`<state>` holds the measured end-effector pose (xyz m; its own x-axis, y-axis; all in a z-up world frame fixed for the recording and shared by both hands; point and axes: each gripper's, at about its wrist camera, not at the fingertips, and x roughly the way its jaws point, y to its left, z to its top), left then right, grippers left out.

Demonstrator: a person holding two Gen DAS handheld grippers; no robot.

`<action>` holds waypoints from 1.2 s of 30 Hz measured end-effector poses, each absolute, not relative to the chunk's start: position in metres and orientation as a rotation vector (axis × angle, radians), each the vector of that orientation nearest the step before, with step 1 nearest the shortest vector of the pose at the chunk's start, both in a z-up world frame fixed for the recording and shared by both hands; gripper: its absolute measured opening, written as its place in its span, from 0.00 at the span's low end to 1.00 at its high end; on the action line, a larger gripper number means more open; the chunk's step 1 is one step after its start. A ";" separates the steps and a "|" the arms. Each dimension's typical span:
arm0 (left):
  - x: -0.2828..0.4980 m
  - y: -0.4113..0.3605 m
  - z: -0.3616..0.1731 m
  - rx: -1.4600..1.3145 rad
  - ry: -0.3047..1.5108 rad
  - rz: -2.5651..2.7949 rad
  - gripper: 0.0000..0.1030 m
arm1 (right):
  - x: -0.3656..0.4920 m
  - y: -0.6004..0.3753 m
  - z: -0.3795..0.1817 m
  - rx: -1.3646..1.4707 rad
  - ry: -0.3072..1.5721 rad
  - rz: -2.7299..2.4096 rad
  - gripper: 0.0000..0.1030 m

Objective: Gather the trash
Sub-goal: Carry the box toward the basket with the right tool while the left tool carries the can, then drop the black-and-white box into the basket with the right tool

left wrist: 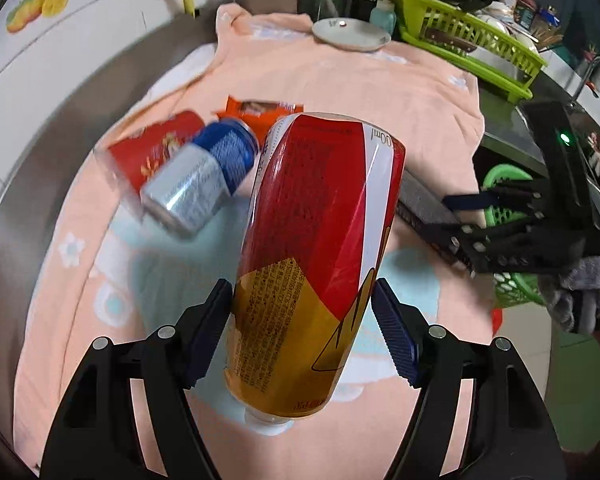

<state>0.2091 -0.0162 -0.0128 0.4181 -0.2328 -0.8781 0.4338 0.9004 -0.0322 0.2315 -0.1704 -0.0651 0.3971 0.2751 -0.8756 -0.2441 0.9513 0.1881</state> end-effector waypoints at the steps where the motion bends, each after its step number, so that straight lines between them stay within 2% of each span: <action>1: 0.208 -0.015 -0.016 0.211 1.069 -0.421 0.68 | 0.232 -0.169 -0.067 0.023 1.116 0.322 0.54; 3: 0.207 -0.012 -0.019 0.196 1.083 -0.427 0.68 | 0.232 -0.169 -0.071 0.013 1.112 0.303 0.53; 5: 0.205 -0.012 -0.023 0.194 1.096 -0.425 0.68 | 0.230 -0.170 -0.071 0.021 1.106 0.303 0.45; 11: 0.196 -0.021 -0.018 0.172 1.082 -0.463 0.68 | 0.209 -0.199 -0.060 0.122 1.076 0.316 0.44; 19: 0.180 -0.064 -0.007 0.165 1.069 -0.558 0.67 | 0.151 -0.292 -0.046 0.215 1.035 0.182 0.44; 26: 0.175 -0.123 -0.005 0.167 1.063 -0.654 0.65 | 0.128 -0.371 -0.100 0.265 1.138 0.012 0.45; 36: 0.172 -0.208 -0.008 0.174 1.087 -0.751 0.65 | 0.136 -0.417 -0.170 0.332 1.260 -0.046 0.45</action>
